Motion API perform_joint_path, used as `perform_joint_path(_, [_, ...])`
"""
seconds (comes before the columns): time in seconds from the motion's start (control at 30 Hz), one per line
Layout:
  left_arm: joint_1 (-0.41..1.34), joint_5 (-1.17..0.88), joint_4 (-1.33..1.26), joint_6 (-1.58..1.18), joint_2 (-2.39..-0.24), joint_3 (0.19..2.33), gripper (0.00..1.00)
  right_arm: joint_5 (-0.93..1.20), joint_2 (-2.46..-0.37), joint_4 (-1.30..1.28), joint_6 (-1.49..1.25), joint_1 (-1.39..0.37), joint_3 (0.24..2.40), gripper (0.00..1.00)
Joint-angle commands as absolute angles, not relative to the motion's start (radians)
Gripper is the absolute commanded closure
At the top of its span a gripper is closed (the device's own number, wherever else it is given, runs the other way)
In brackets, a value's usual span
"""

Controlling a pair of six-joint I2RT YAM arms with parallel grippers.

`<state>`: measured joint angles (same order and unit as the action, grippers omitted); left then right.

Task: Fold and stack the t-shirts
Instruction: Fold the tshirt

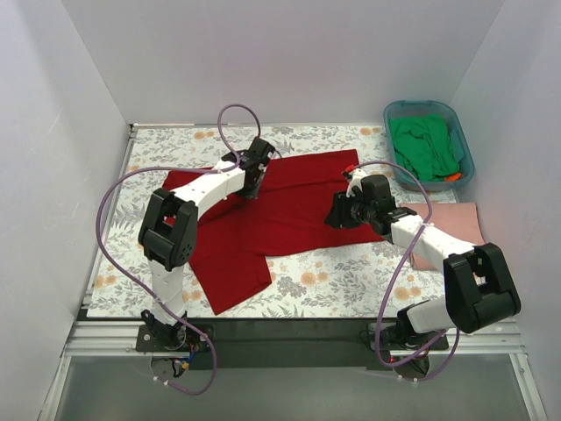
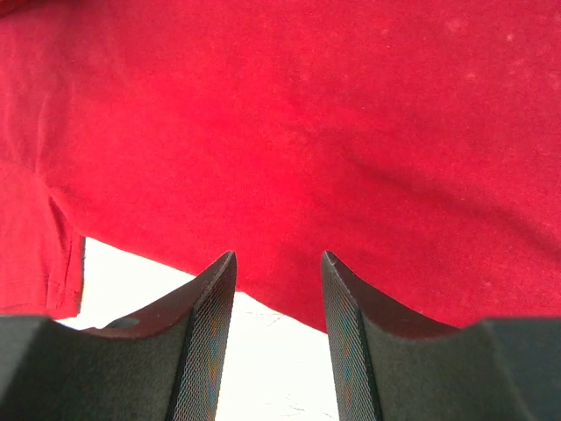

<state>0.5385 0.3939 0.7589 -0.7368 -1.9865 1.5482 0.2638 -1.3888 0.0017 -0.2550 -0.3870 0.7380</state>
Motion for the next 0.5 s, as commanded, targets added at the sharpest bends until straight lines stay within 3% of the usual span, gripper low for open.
perform_joint_path(0.0, [0.537,0.339,0.807,-0.727,-1.988,1.623,0.98,0.299,-1.387,0.041,-0.242,-0.385,0.747,0.50])
perform_joint_path(0.17, [0.537,0.259,0.854,-0.753,-2.023,1.637,0.92,0.333,-1.393,0.051,-0.232,-0.384,0.749,0.50])
perform_joint_path(0.4, [0.532,0.242,0.783,-0.865,-1.904,1.549,0.50,0.452,-1.446,0.130,-0.282,-0.399,0.765,0.50])
perform_joint_path(0.47, [0.513,0.244,0.749,-0.955,-1.806,1.494,0.43,0.471,-1.482,0.166,-0.322,-0.417,0.787,0.50])
